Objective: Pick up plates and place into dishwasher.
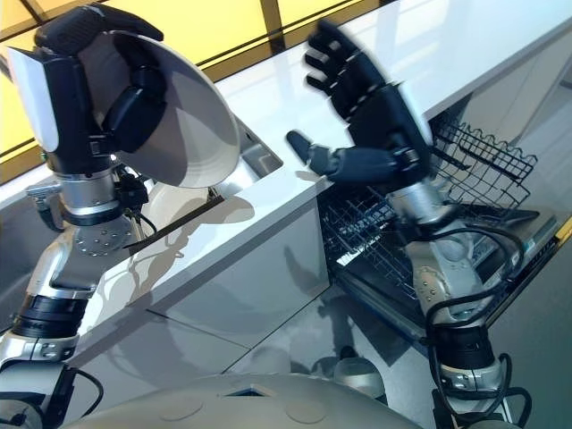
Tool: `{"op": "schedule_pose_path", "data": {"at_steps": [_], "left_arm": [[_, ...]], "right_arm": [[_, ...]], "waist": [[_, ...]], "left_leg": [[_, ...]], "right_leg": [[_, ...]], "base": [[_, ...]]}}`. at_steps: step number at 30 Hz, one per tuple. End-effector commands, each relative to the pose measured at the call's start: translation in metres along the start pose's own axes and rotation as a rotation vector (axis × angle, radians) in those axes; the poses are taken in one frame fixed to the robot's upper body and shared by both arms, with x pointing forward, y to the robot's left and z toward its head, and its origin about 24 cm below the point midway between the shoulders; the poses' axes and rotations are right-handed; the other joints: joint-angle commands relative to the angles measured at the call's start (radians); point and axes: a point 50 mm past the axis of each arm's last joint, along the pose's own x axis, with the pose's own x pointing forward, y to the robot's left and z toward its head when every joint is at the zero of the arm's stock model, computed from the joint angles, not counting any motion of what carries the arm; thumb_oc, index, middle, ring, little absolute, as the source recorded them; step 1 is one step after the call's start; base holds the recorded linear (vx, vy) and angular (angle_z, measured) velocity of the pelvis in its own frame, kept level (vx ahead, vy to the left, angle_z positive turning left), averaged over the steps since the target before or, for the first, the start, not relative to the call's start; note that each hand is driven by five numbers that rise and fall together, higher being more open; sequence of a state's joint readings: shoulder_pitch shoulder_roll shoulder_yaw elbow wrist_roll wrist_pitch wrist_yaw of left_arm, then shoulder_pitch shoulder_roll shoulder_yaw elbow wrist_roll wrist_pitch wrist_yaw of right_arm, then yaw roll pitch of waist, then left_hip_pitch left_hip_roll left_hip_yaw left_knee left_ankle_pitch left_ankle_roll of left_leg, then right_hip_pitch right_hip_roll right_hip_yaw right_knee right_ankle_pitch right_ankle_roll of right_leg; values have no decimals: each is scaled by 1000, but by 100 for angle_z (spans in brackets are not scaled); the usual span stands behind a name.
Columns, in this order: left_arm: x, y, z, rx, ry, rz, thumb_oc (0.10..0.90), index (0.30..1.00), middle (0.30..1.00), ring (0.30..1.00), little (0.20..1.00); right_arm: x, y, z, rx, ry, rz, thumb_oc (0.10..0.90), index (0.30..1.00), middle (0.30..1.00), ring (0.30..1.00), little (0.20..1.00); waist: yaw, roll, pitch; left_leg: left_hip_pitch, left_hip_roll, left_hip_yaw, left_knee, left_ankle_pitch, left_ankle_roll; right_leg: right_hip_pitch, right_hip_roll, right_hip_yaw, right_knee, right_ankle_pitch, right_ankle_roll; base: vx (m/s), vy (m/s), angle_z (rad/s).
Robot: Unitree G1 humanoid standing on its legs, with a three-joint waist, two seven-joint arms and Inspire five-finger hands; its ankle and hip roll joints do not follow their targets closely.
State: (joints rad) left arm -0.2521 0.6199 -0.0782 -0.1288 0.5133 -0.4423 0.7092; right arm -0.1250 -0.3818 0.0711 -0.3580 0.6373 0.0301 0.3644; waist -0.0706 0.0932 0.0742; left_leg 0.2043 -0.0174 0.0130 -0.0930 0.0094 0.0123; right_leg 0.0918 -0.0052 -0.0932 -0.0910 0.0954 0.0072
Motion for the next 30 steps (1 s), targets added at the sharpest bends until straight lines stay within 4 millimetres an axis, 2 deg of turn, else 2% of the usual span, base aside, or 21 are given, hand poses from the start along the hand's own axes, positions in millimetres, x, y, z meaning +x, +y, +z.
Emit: {"op": "schedule_pose_path", "data": {"at_steps": [1,5,10,15,21,22,23,30], "left_arm": [[43,4,8,6,-122,126,100,300,300,300,200],[44,-13,14,-27,-127,163,100,300,300,300,200],[44,-29,17,-16,-129,203,100,300,300,300,200],[41,-34,13,12,-115,190,100,300,300,300,200],[29,-43,12,-53,-88,166,100,300,300,300,200],[26,-44,13,-74,-79,170,100,300,300,300,200],[23,-45,15,-88,-75,168,100,300,300,300,200],[4,-48,26,-221,-28,159,100,300,300,300,200]], "right_arm": [[34,17,21,75,-162,107,800,900,900,900,900],[45,30,9,137,-178,97,800,900,900,900,900],[55,41,3,213,-208,56,800,900,900,900,900],[58,46,-1,245,-188,39,800,900,900,900,900],[56,43,-6,275,-195,-65,800,900,900,900,900],[55,42,-7,261,-200,-89,504,646,646,646,604],[53,40,-7,253,-208,-113,100,300,300,300,200],[41,31,-9,223,-242,-229,100,300,300,300,200]], "waist": [[16,-51,-55],[24,-57,-60],[24,-60,-63],[22,-62,-63],[24,-66,-59],[24,-66,-58],[24,-66,-57],[25,-65,-54]], "left_leg": [[-24,-58,10,6,-72,36],[-29,-53,15,6,-70,34],[-30,-47,30,6,-70,34],[-28,-45,39,6,-72,36],[-25,-42,49,6,-72,38],[-25,-41,51,6,-73,38],[-25,-41,52,6,-72,39],[-25,-37,51,6,-74,41]], "right_leg": [[37,22,0,110,-207,20],[43,24,-8,92,-197,22],[45,22,-13,79,-189,25],[48,22,-14,74,-187,24],[50,20,-19,69,-182,25],[50,20,-19,66,-181,25],[50,21,-18,65,-180,24],[50,23,-10,56,-176,24]], "base": [[-39,-58,12],[-21,-50,15],[0,-25,0],[5,-4,-1],[37,-22,-5],[30,-17,-6],[25,-14,-6],[9,-4,-2]]}}
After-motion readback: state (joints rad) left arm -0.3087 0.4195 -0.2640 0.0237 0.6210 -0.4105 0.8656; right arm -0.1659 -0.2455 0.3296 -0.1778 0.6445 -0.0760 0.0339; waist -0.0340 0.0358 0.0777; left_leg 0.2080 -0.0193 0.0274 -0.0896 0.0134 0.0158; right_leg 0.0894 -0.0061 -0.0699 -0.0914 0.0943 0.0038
